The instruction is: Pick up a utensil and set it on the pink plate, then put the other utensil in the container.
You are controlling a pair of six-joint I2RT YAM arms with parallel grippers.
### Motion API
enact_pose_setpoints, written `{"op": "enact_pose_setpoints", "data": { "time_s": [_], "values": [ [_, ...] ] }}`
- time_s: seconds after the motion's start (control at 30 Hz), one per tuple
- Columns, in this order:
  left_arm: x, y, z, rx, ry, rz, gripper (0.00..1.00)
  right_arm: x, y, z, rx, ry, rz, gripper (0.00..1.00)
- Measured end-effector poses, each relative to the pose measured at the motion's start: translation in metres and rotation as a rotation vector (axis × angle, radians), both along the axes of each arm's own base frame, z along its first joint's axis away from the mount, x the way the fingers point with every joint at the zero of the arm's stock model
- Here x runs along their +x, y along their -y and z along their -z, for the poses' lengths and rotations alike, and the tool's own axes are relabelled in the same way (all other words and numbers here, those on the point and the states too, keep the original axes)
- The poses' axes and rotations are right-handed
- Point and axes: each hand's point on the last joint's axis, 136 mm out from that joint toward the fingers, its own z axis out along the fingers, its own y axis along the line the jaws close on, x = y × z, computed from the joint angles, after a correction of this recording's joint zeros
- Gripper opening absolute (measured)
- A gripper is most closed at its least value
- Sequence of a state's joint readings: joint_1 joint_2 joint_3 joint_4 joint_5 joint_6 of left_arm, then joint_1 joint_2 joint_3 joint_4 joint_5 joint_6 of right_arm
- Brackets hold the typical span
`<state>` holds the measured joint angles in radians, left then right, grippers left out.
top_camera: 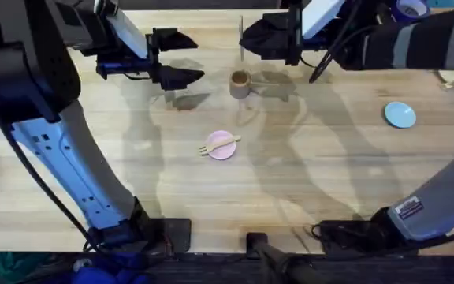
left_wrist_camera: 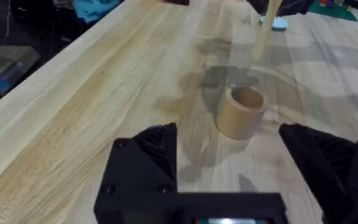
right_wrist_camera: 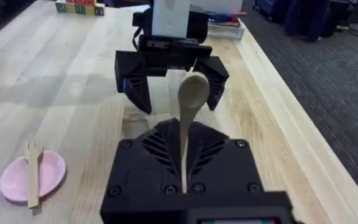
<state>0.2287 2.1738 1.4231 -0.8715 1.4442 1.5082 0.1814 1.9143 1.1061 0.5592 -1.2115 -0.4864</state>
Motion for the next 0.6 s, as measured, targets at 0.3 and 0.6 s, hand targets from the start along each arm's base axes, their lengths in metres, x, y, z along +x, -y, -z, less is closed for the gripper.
{"op": "enact_pose_setpoints", "data": {
  "time_s": [0.3,0.6],
  "values": [
    [0.0,0.0,0.0,0.0,0.0,0.0,0.993,0.0001,-0.0001,-0.0009,0.007,-0.035,0.003,0.035],
    [0.0001,0.0,-0.0001,0.0,0.0,0.0,0.994,-0.0017,0.0001,0.0036,0.002,-0.065,0.004,0.035]
  ]
}}
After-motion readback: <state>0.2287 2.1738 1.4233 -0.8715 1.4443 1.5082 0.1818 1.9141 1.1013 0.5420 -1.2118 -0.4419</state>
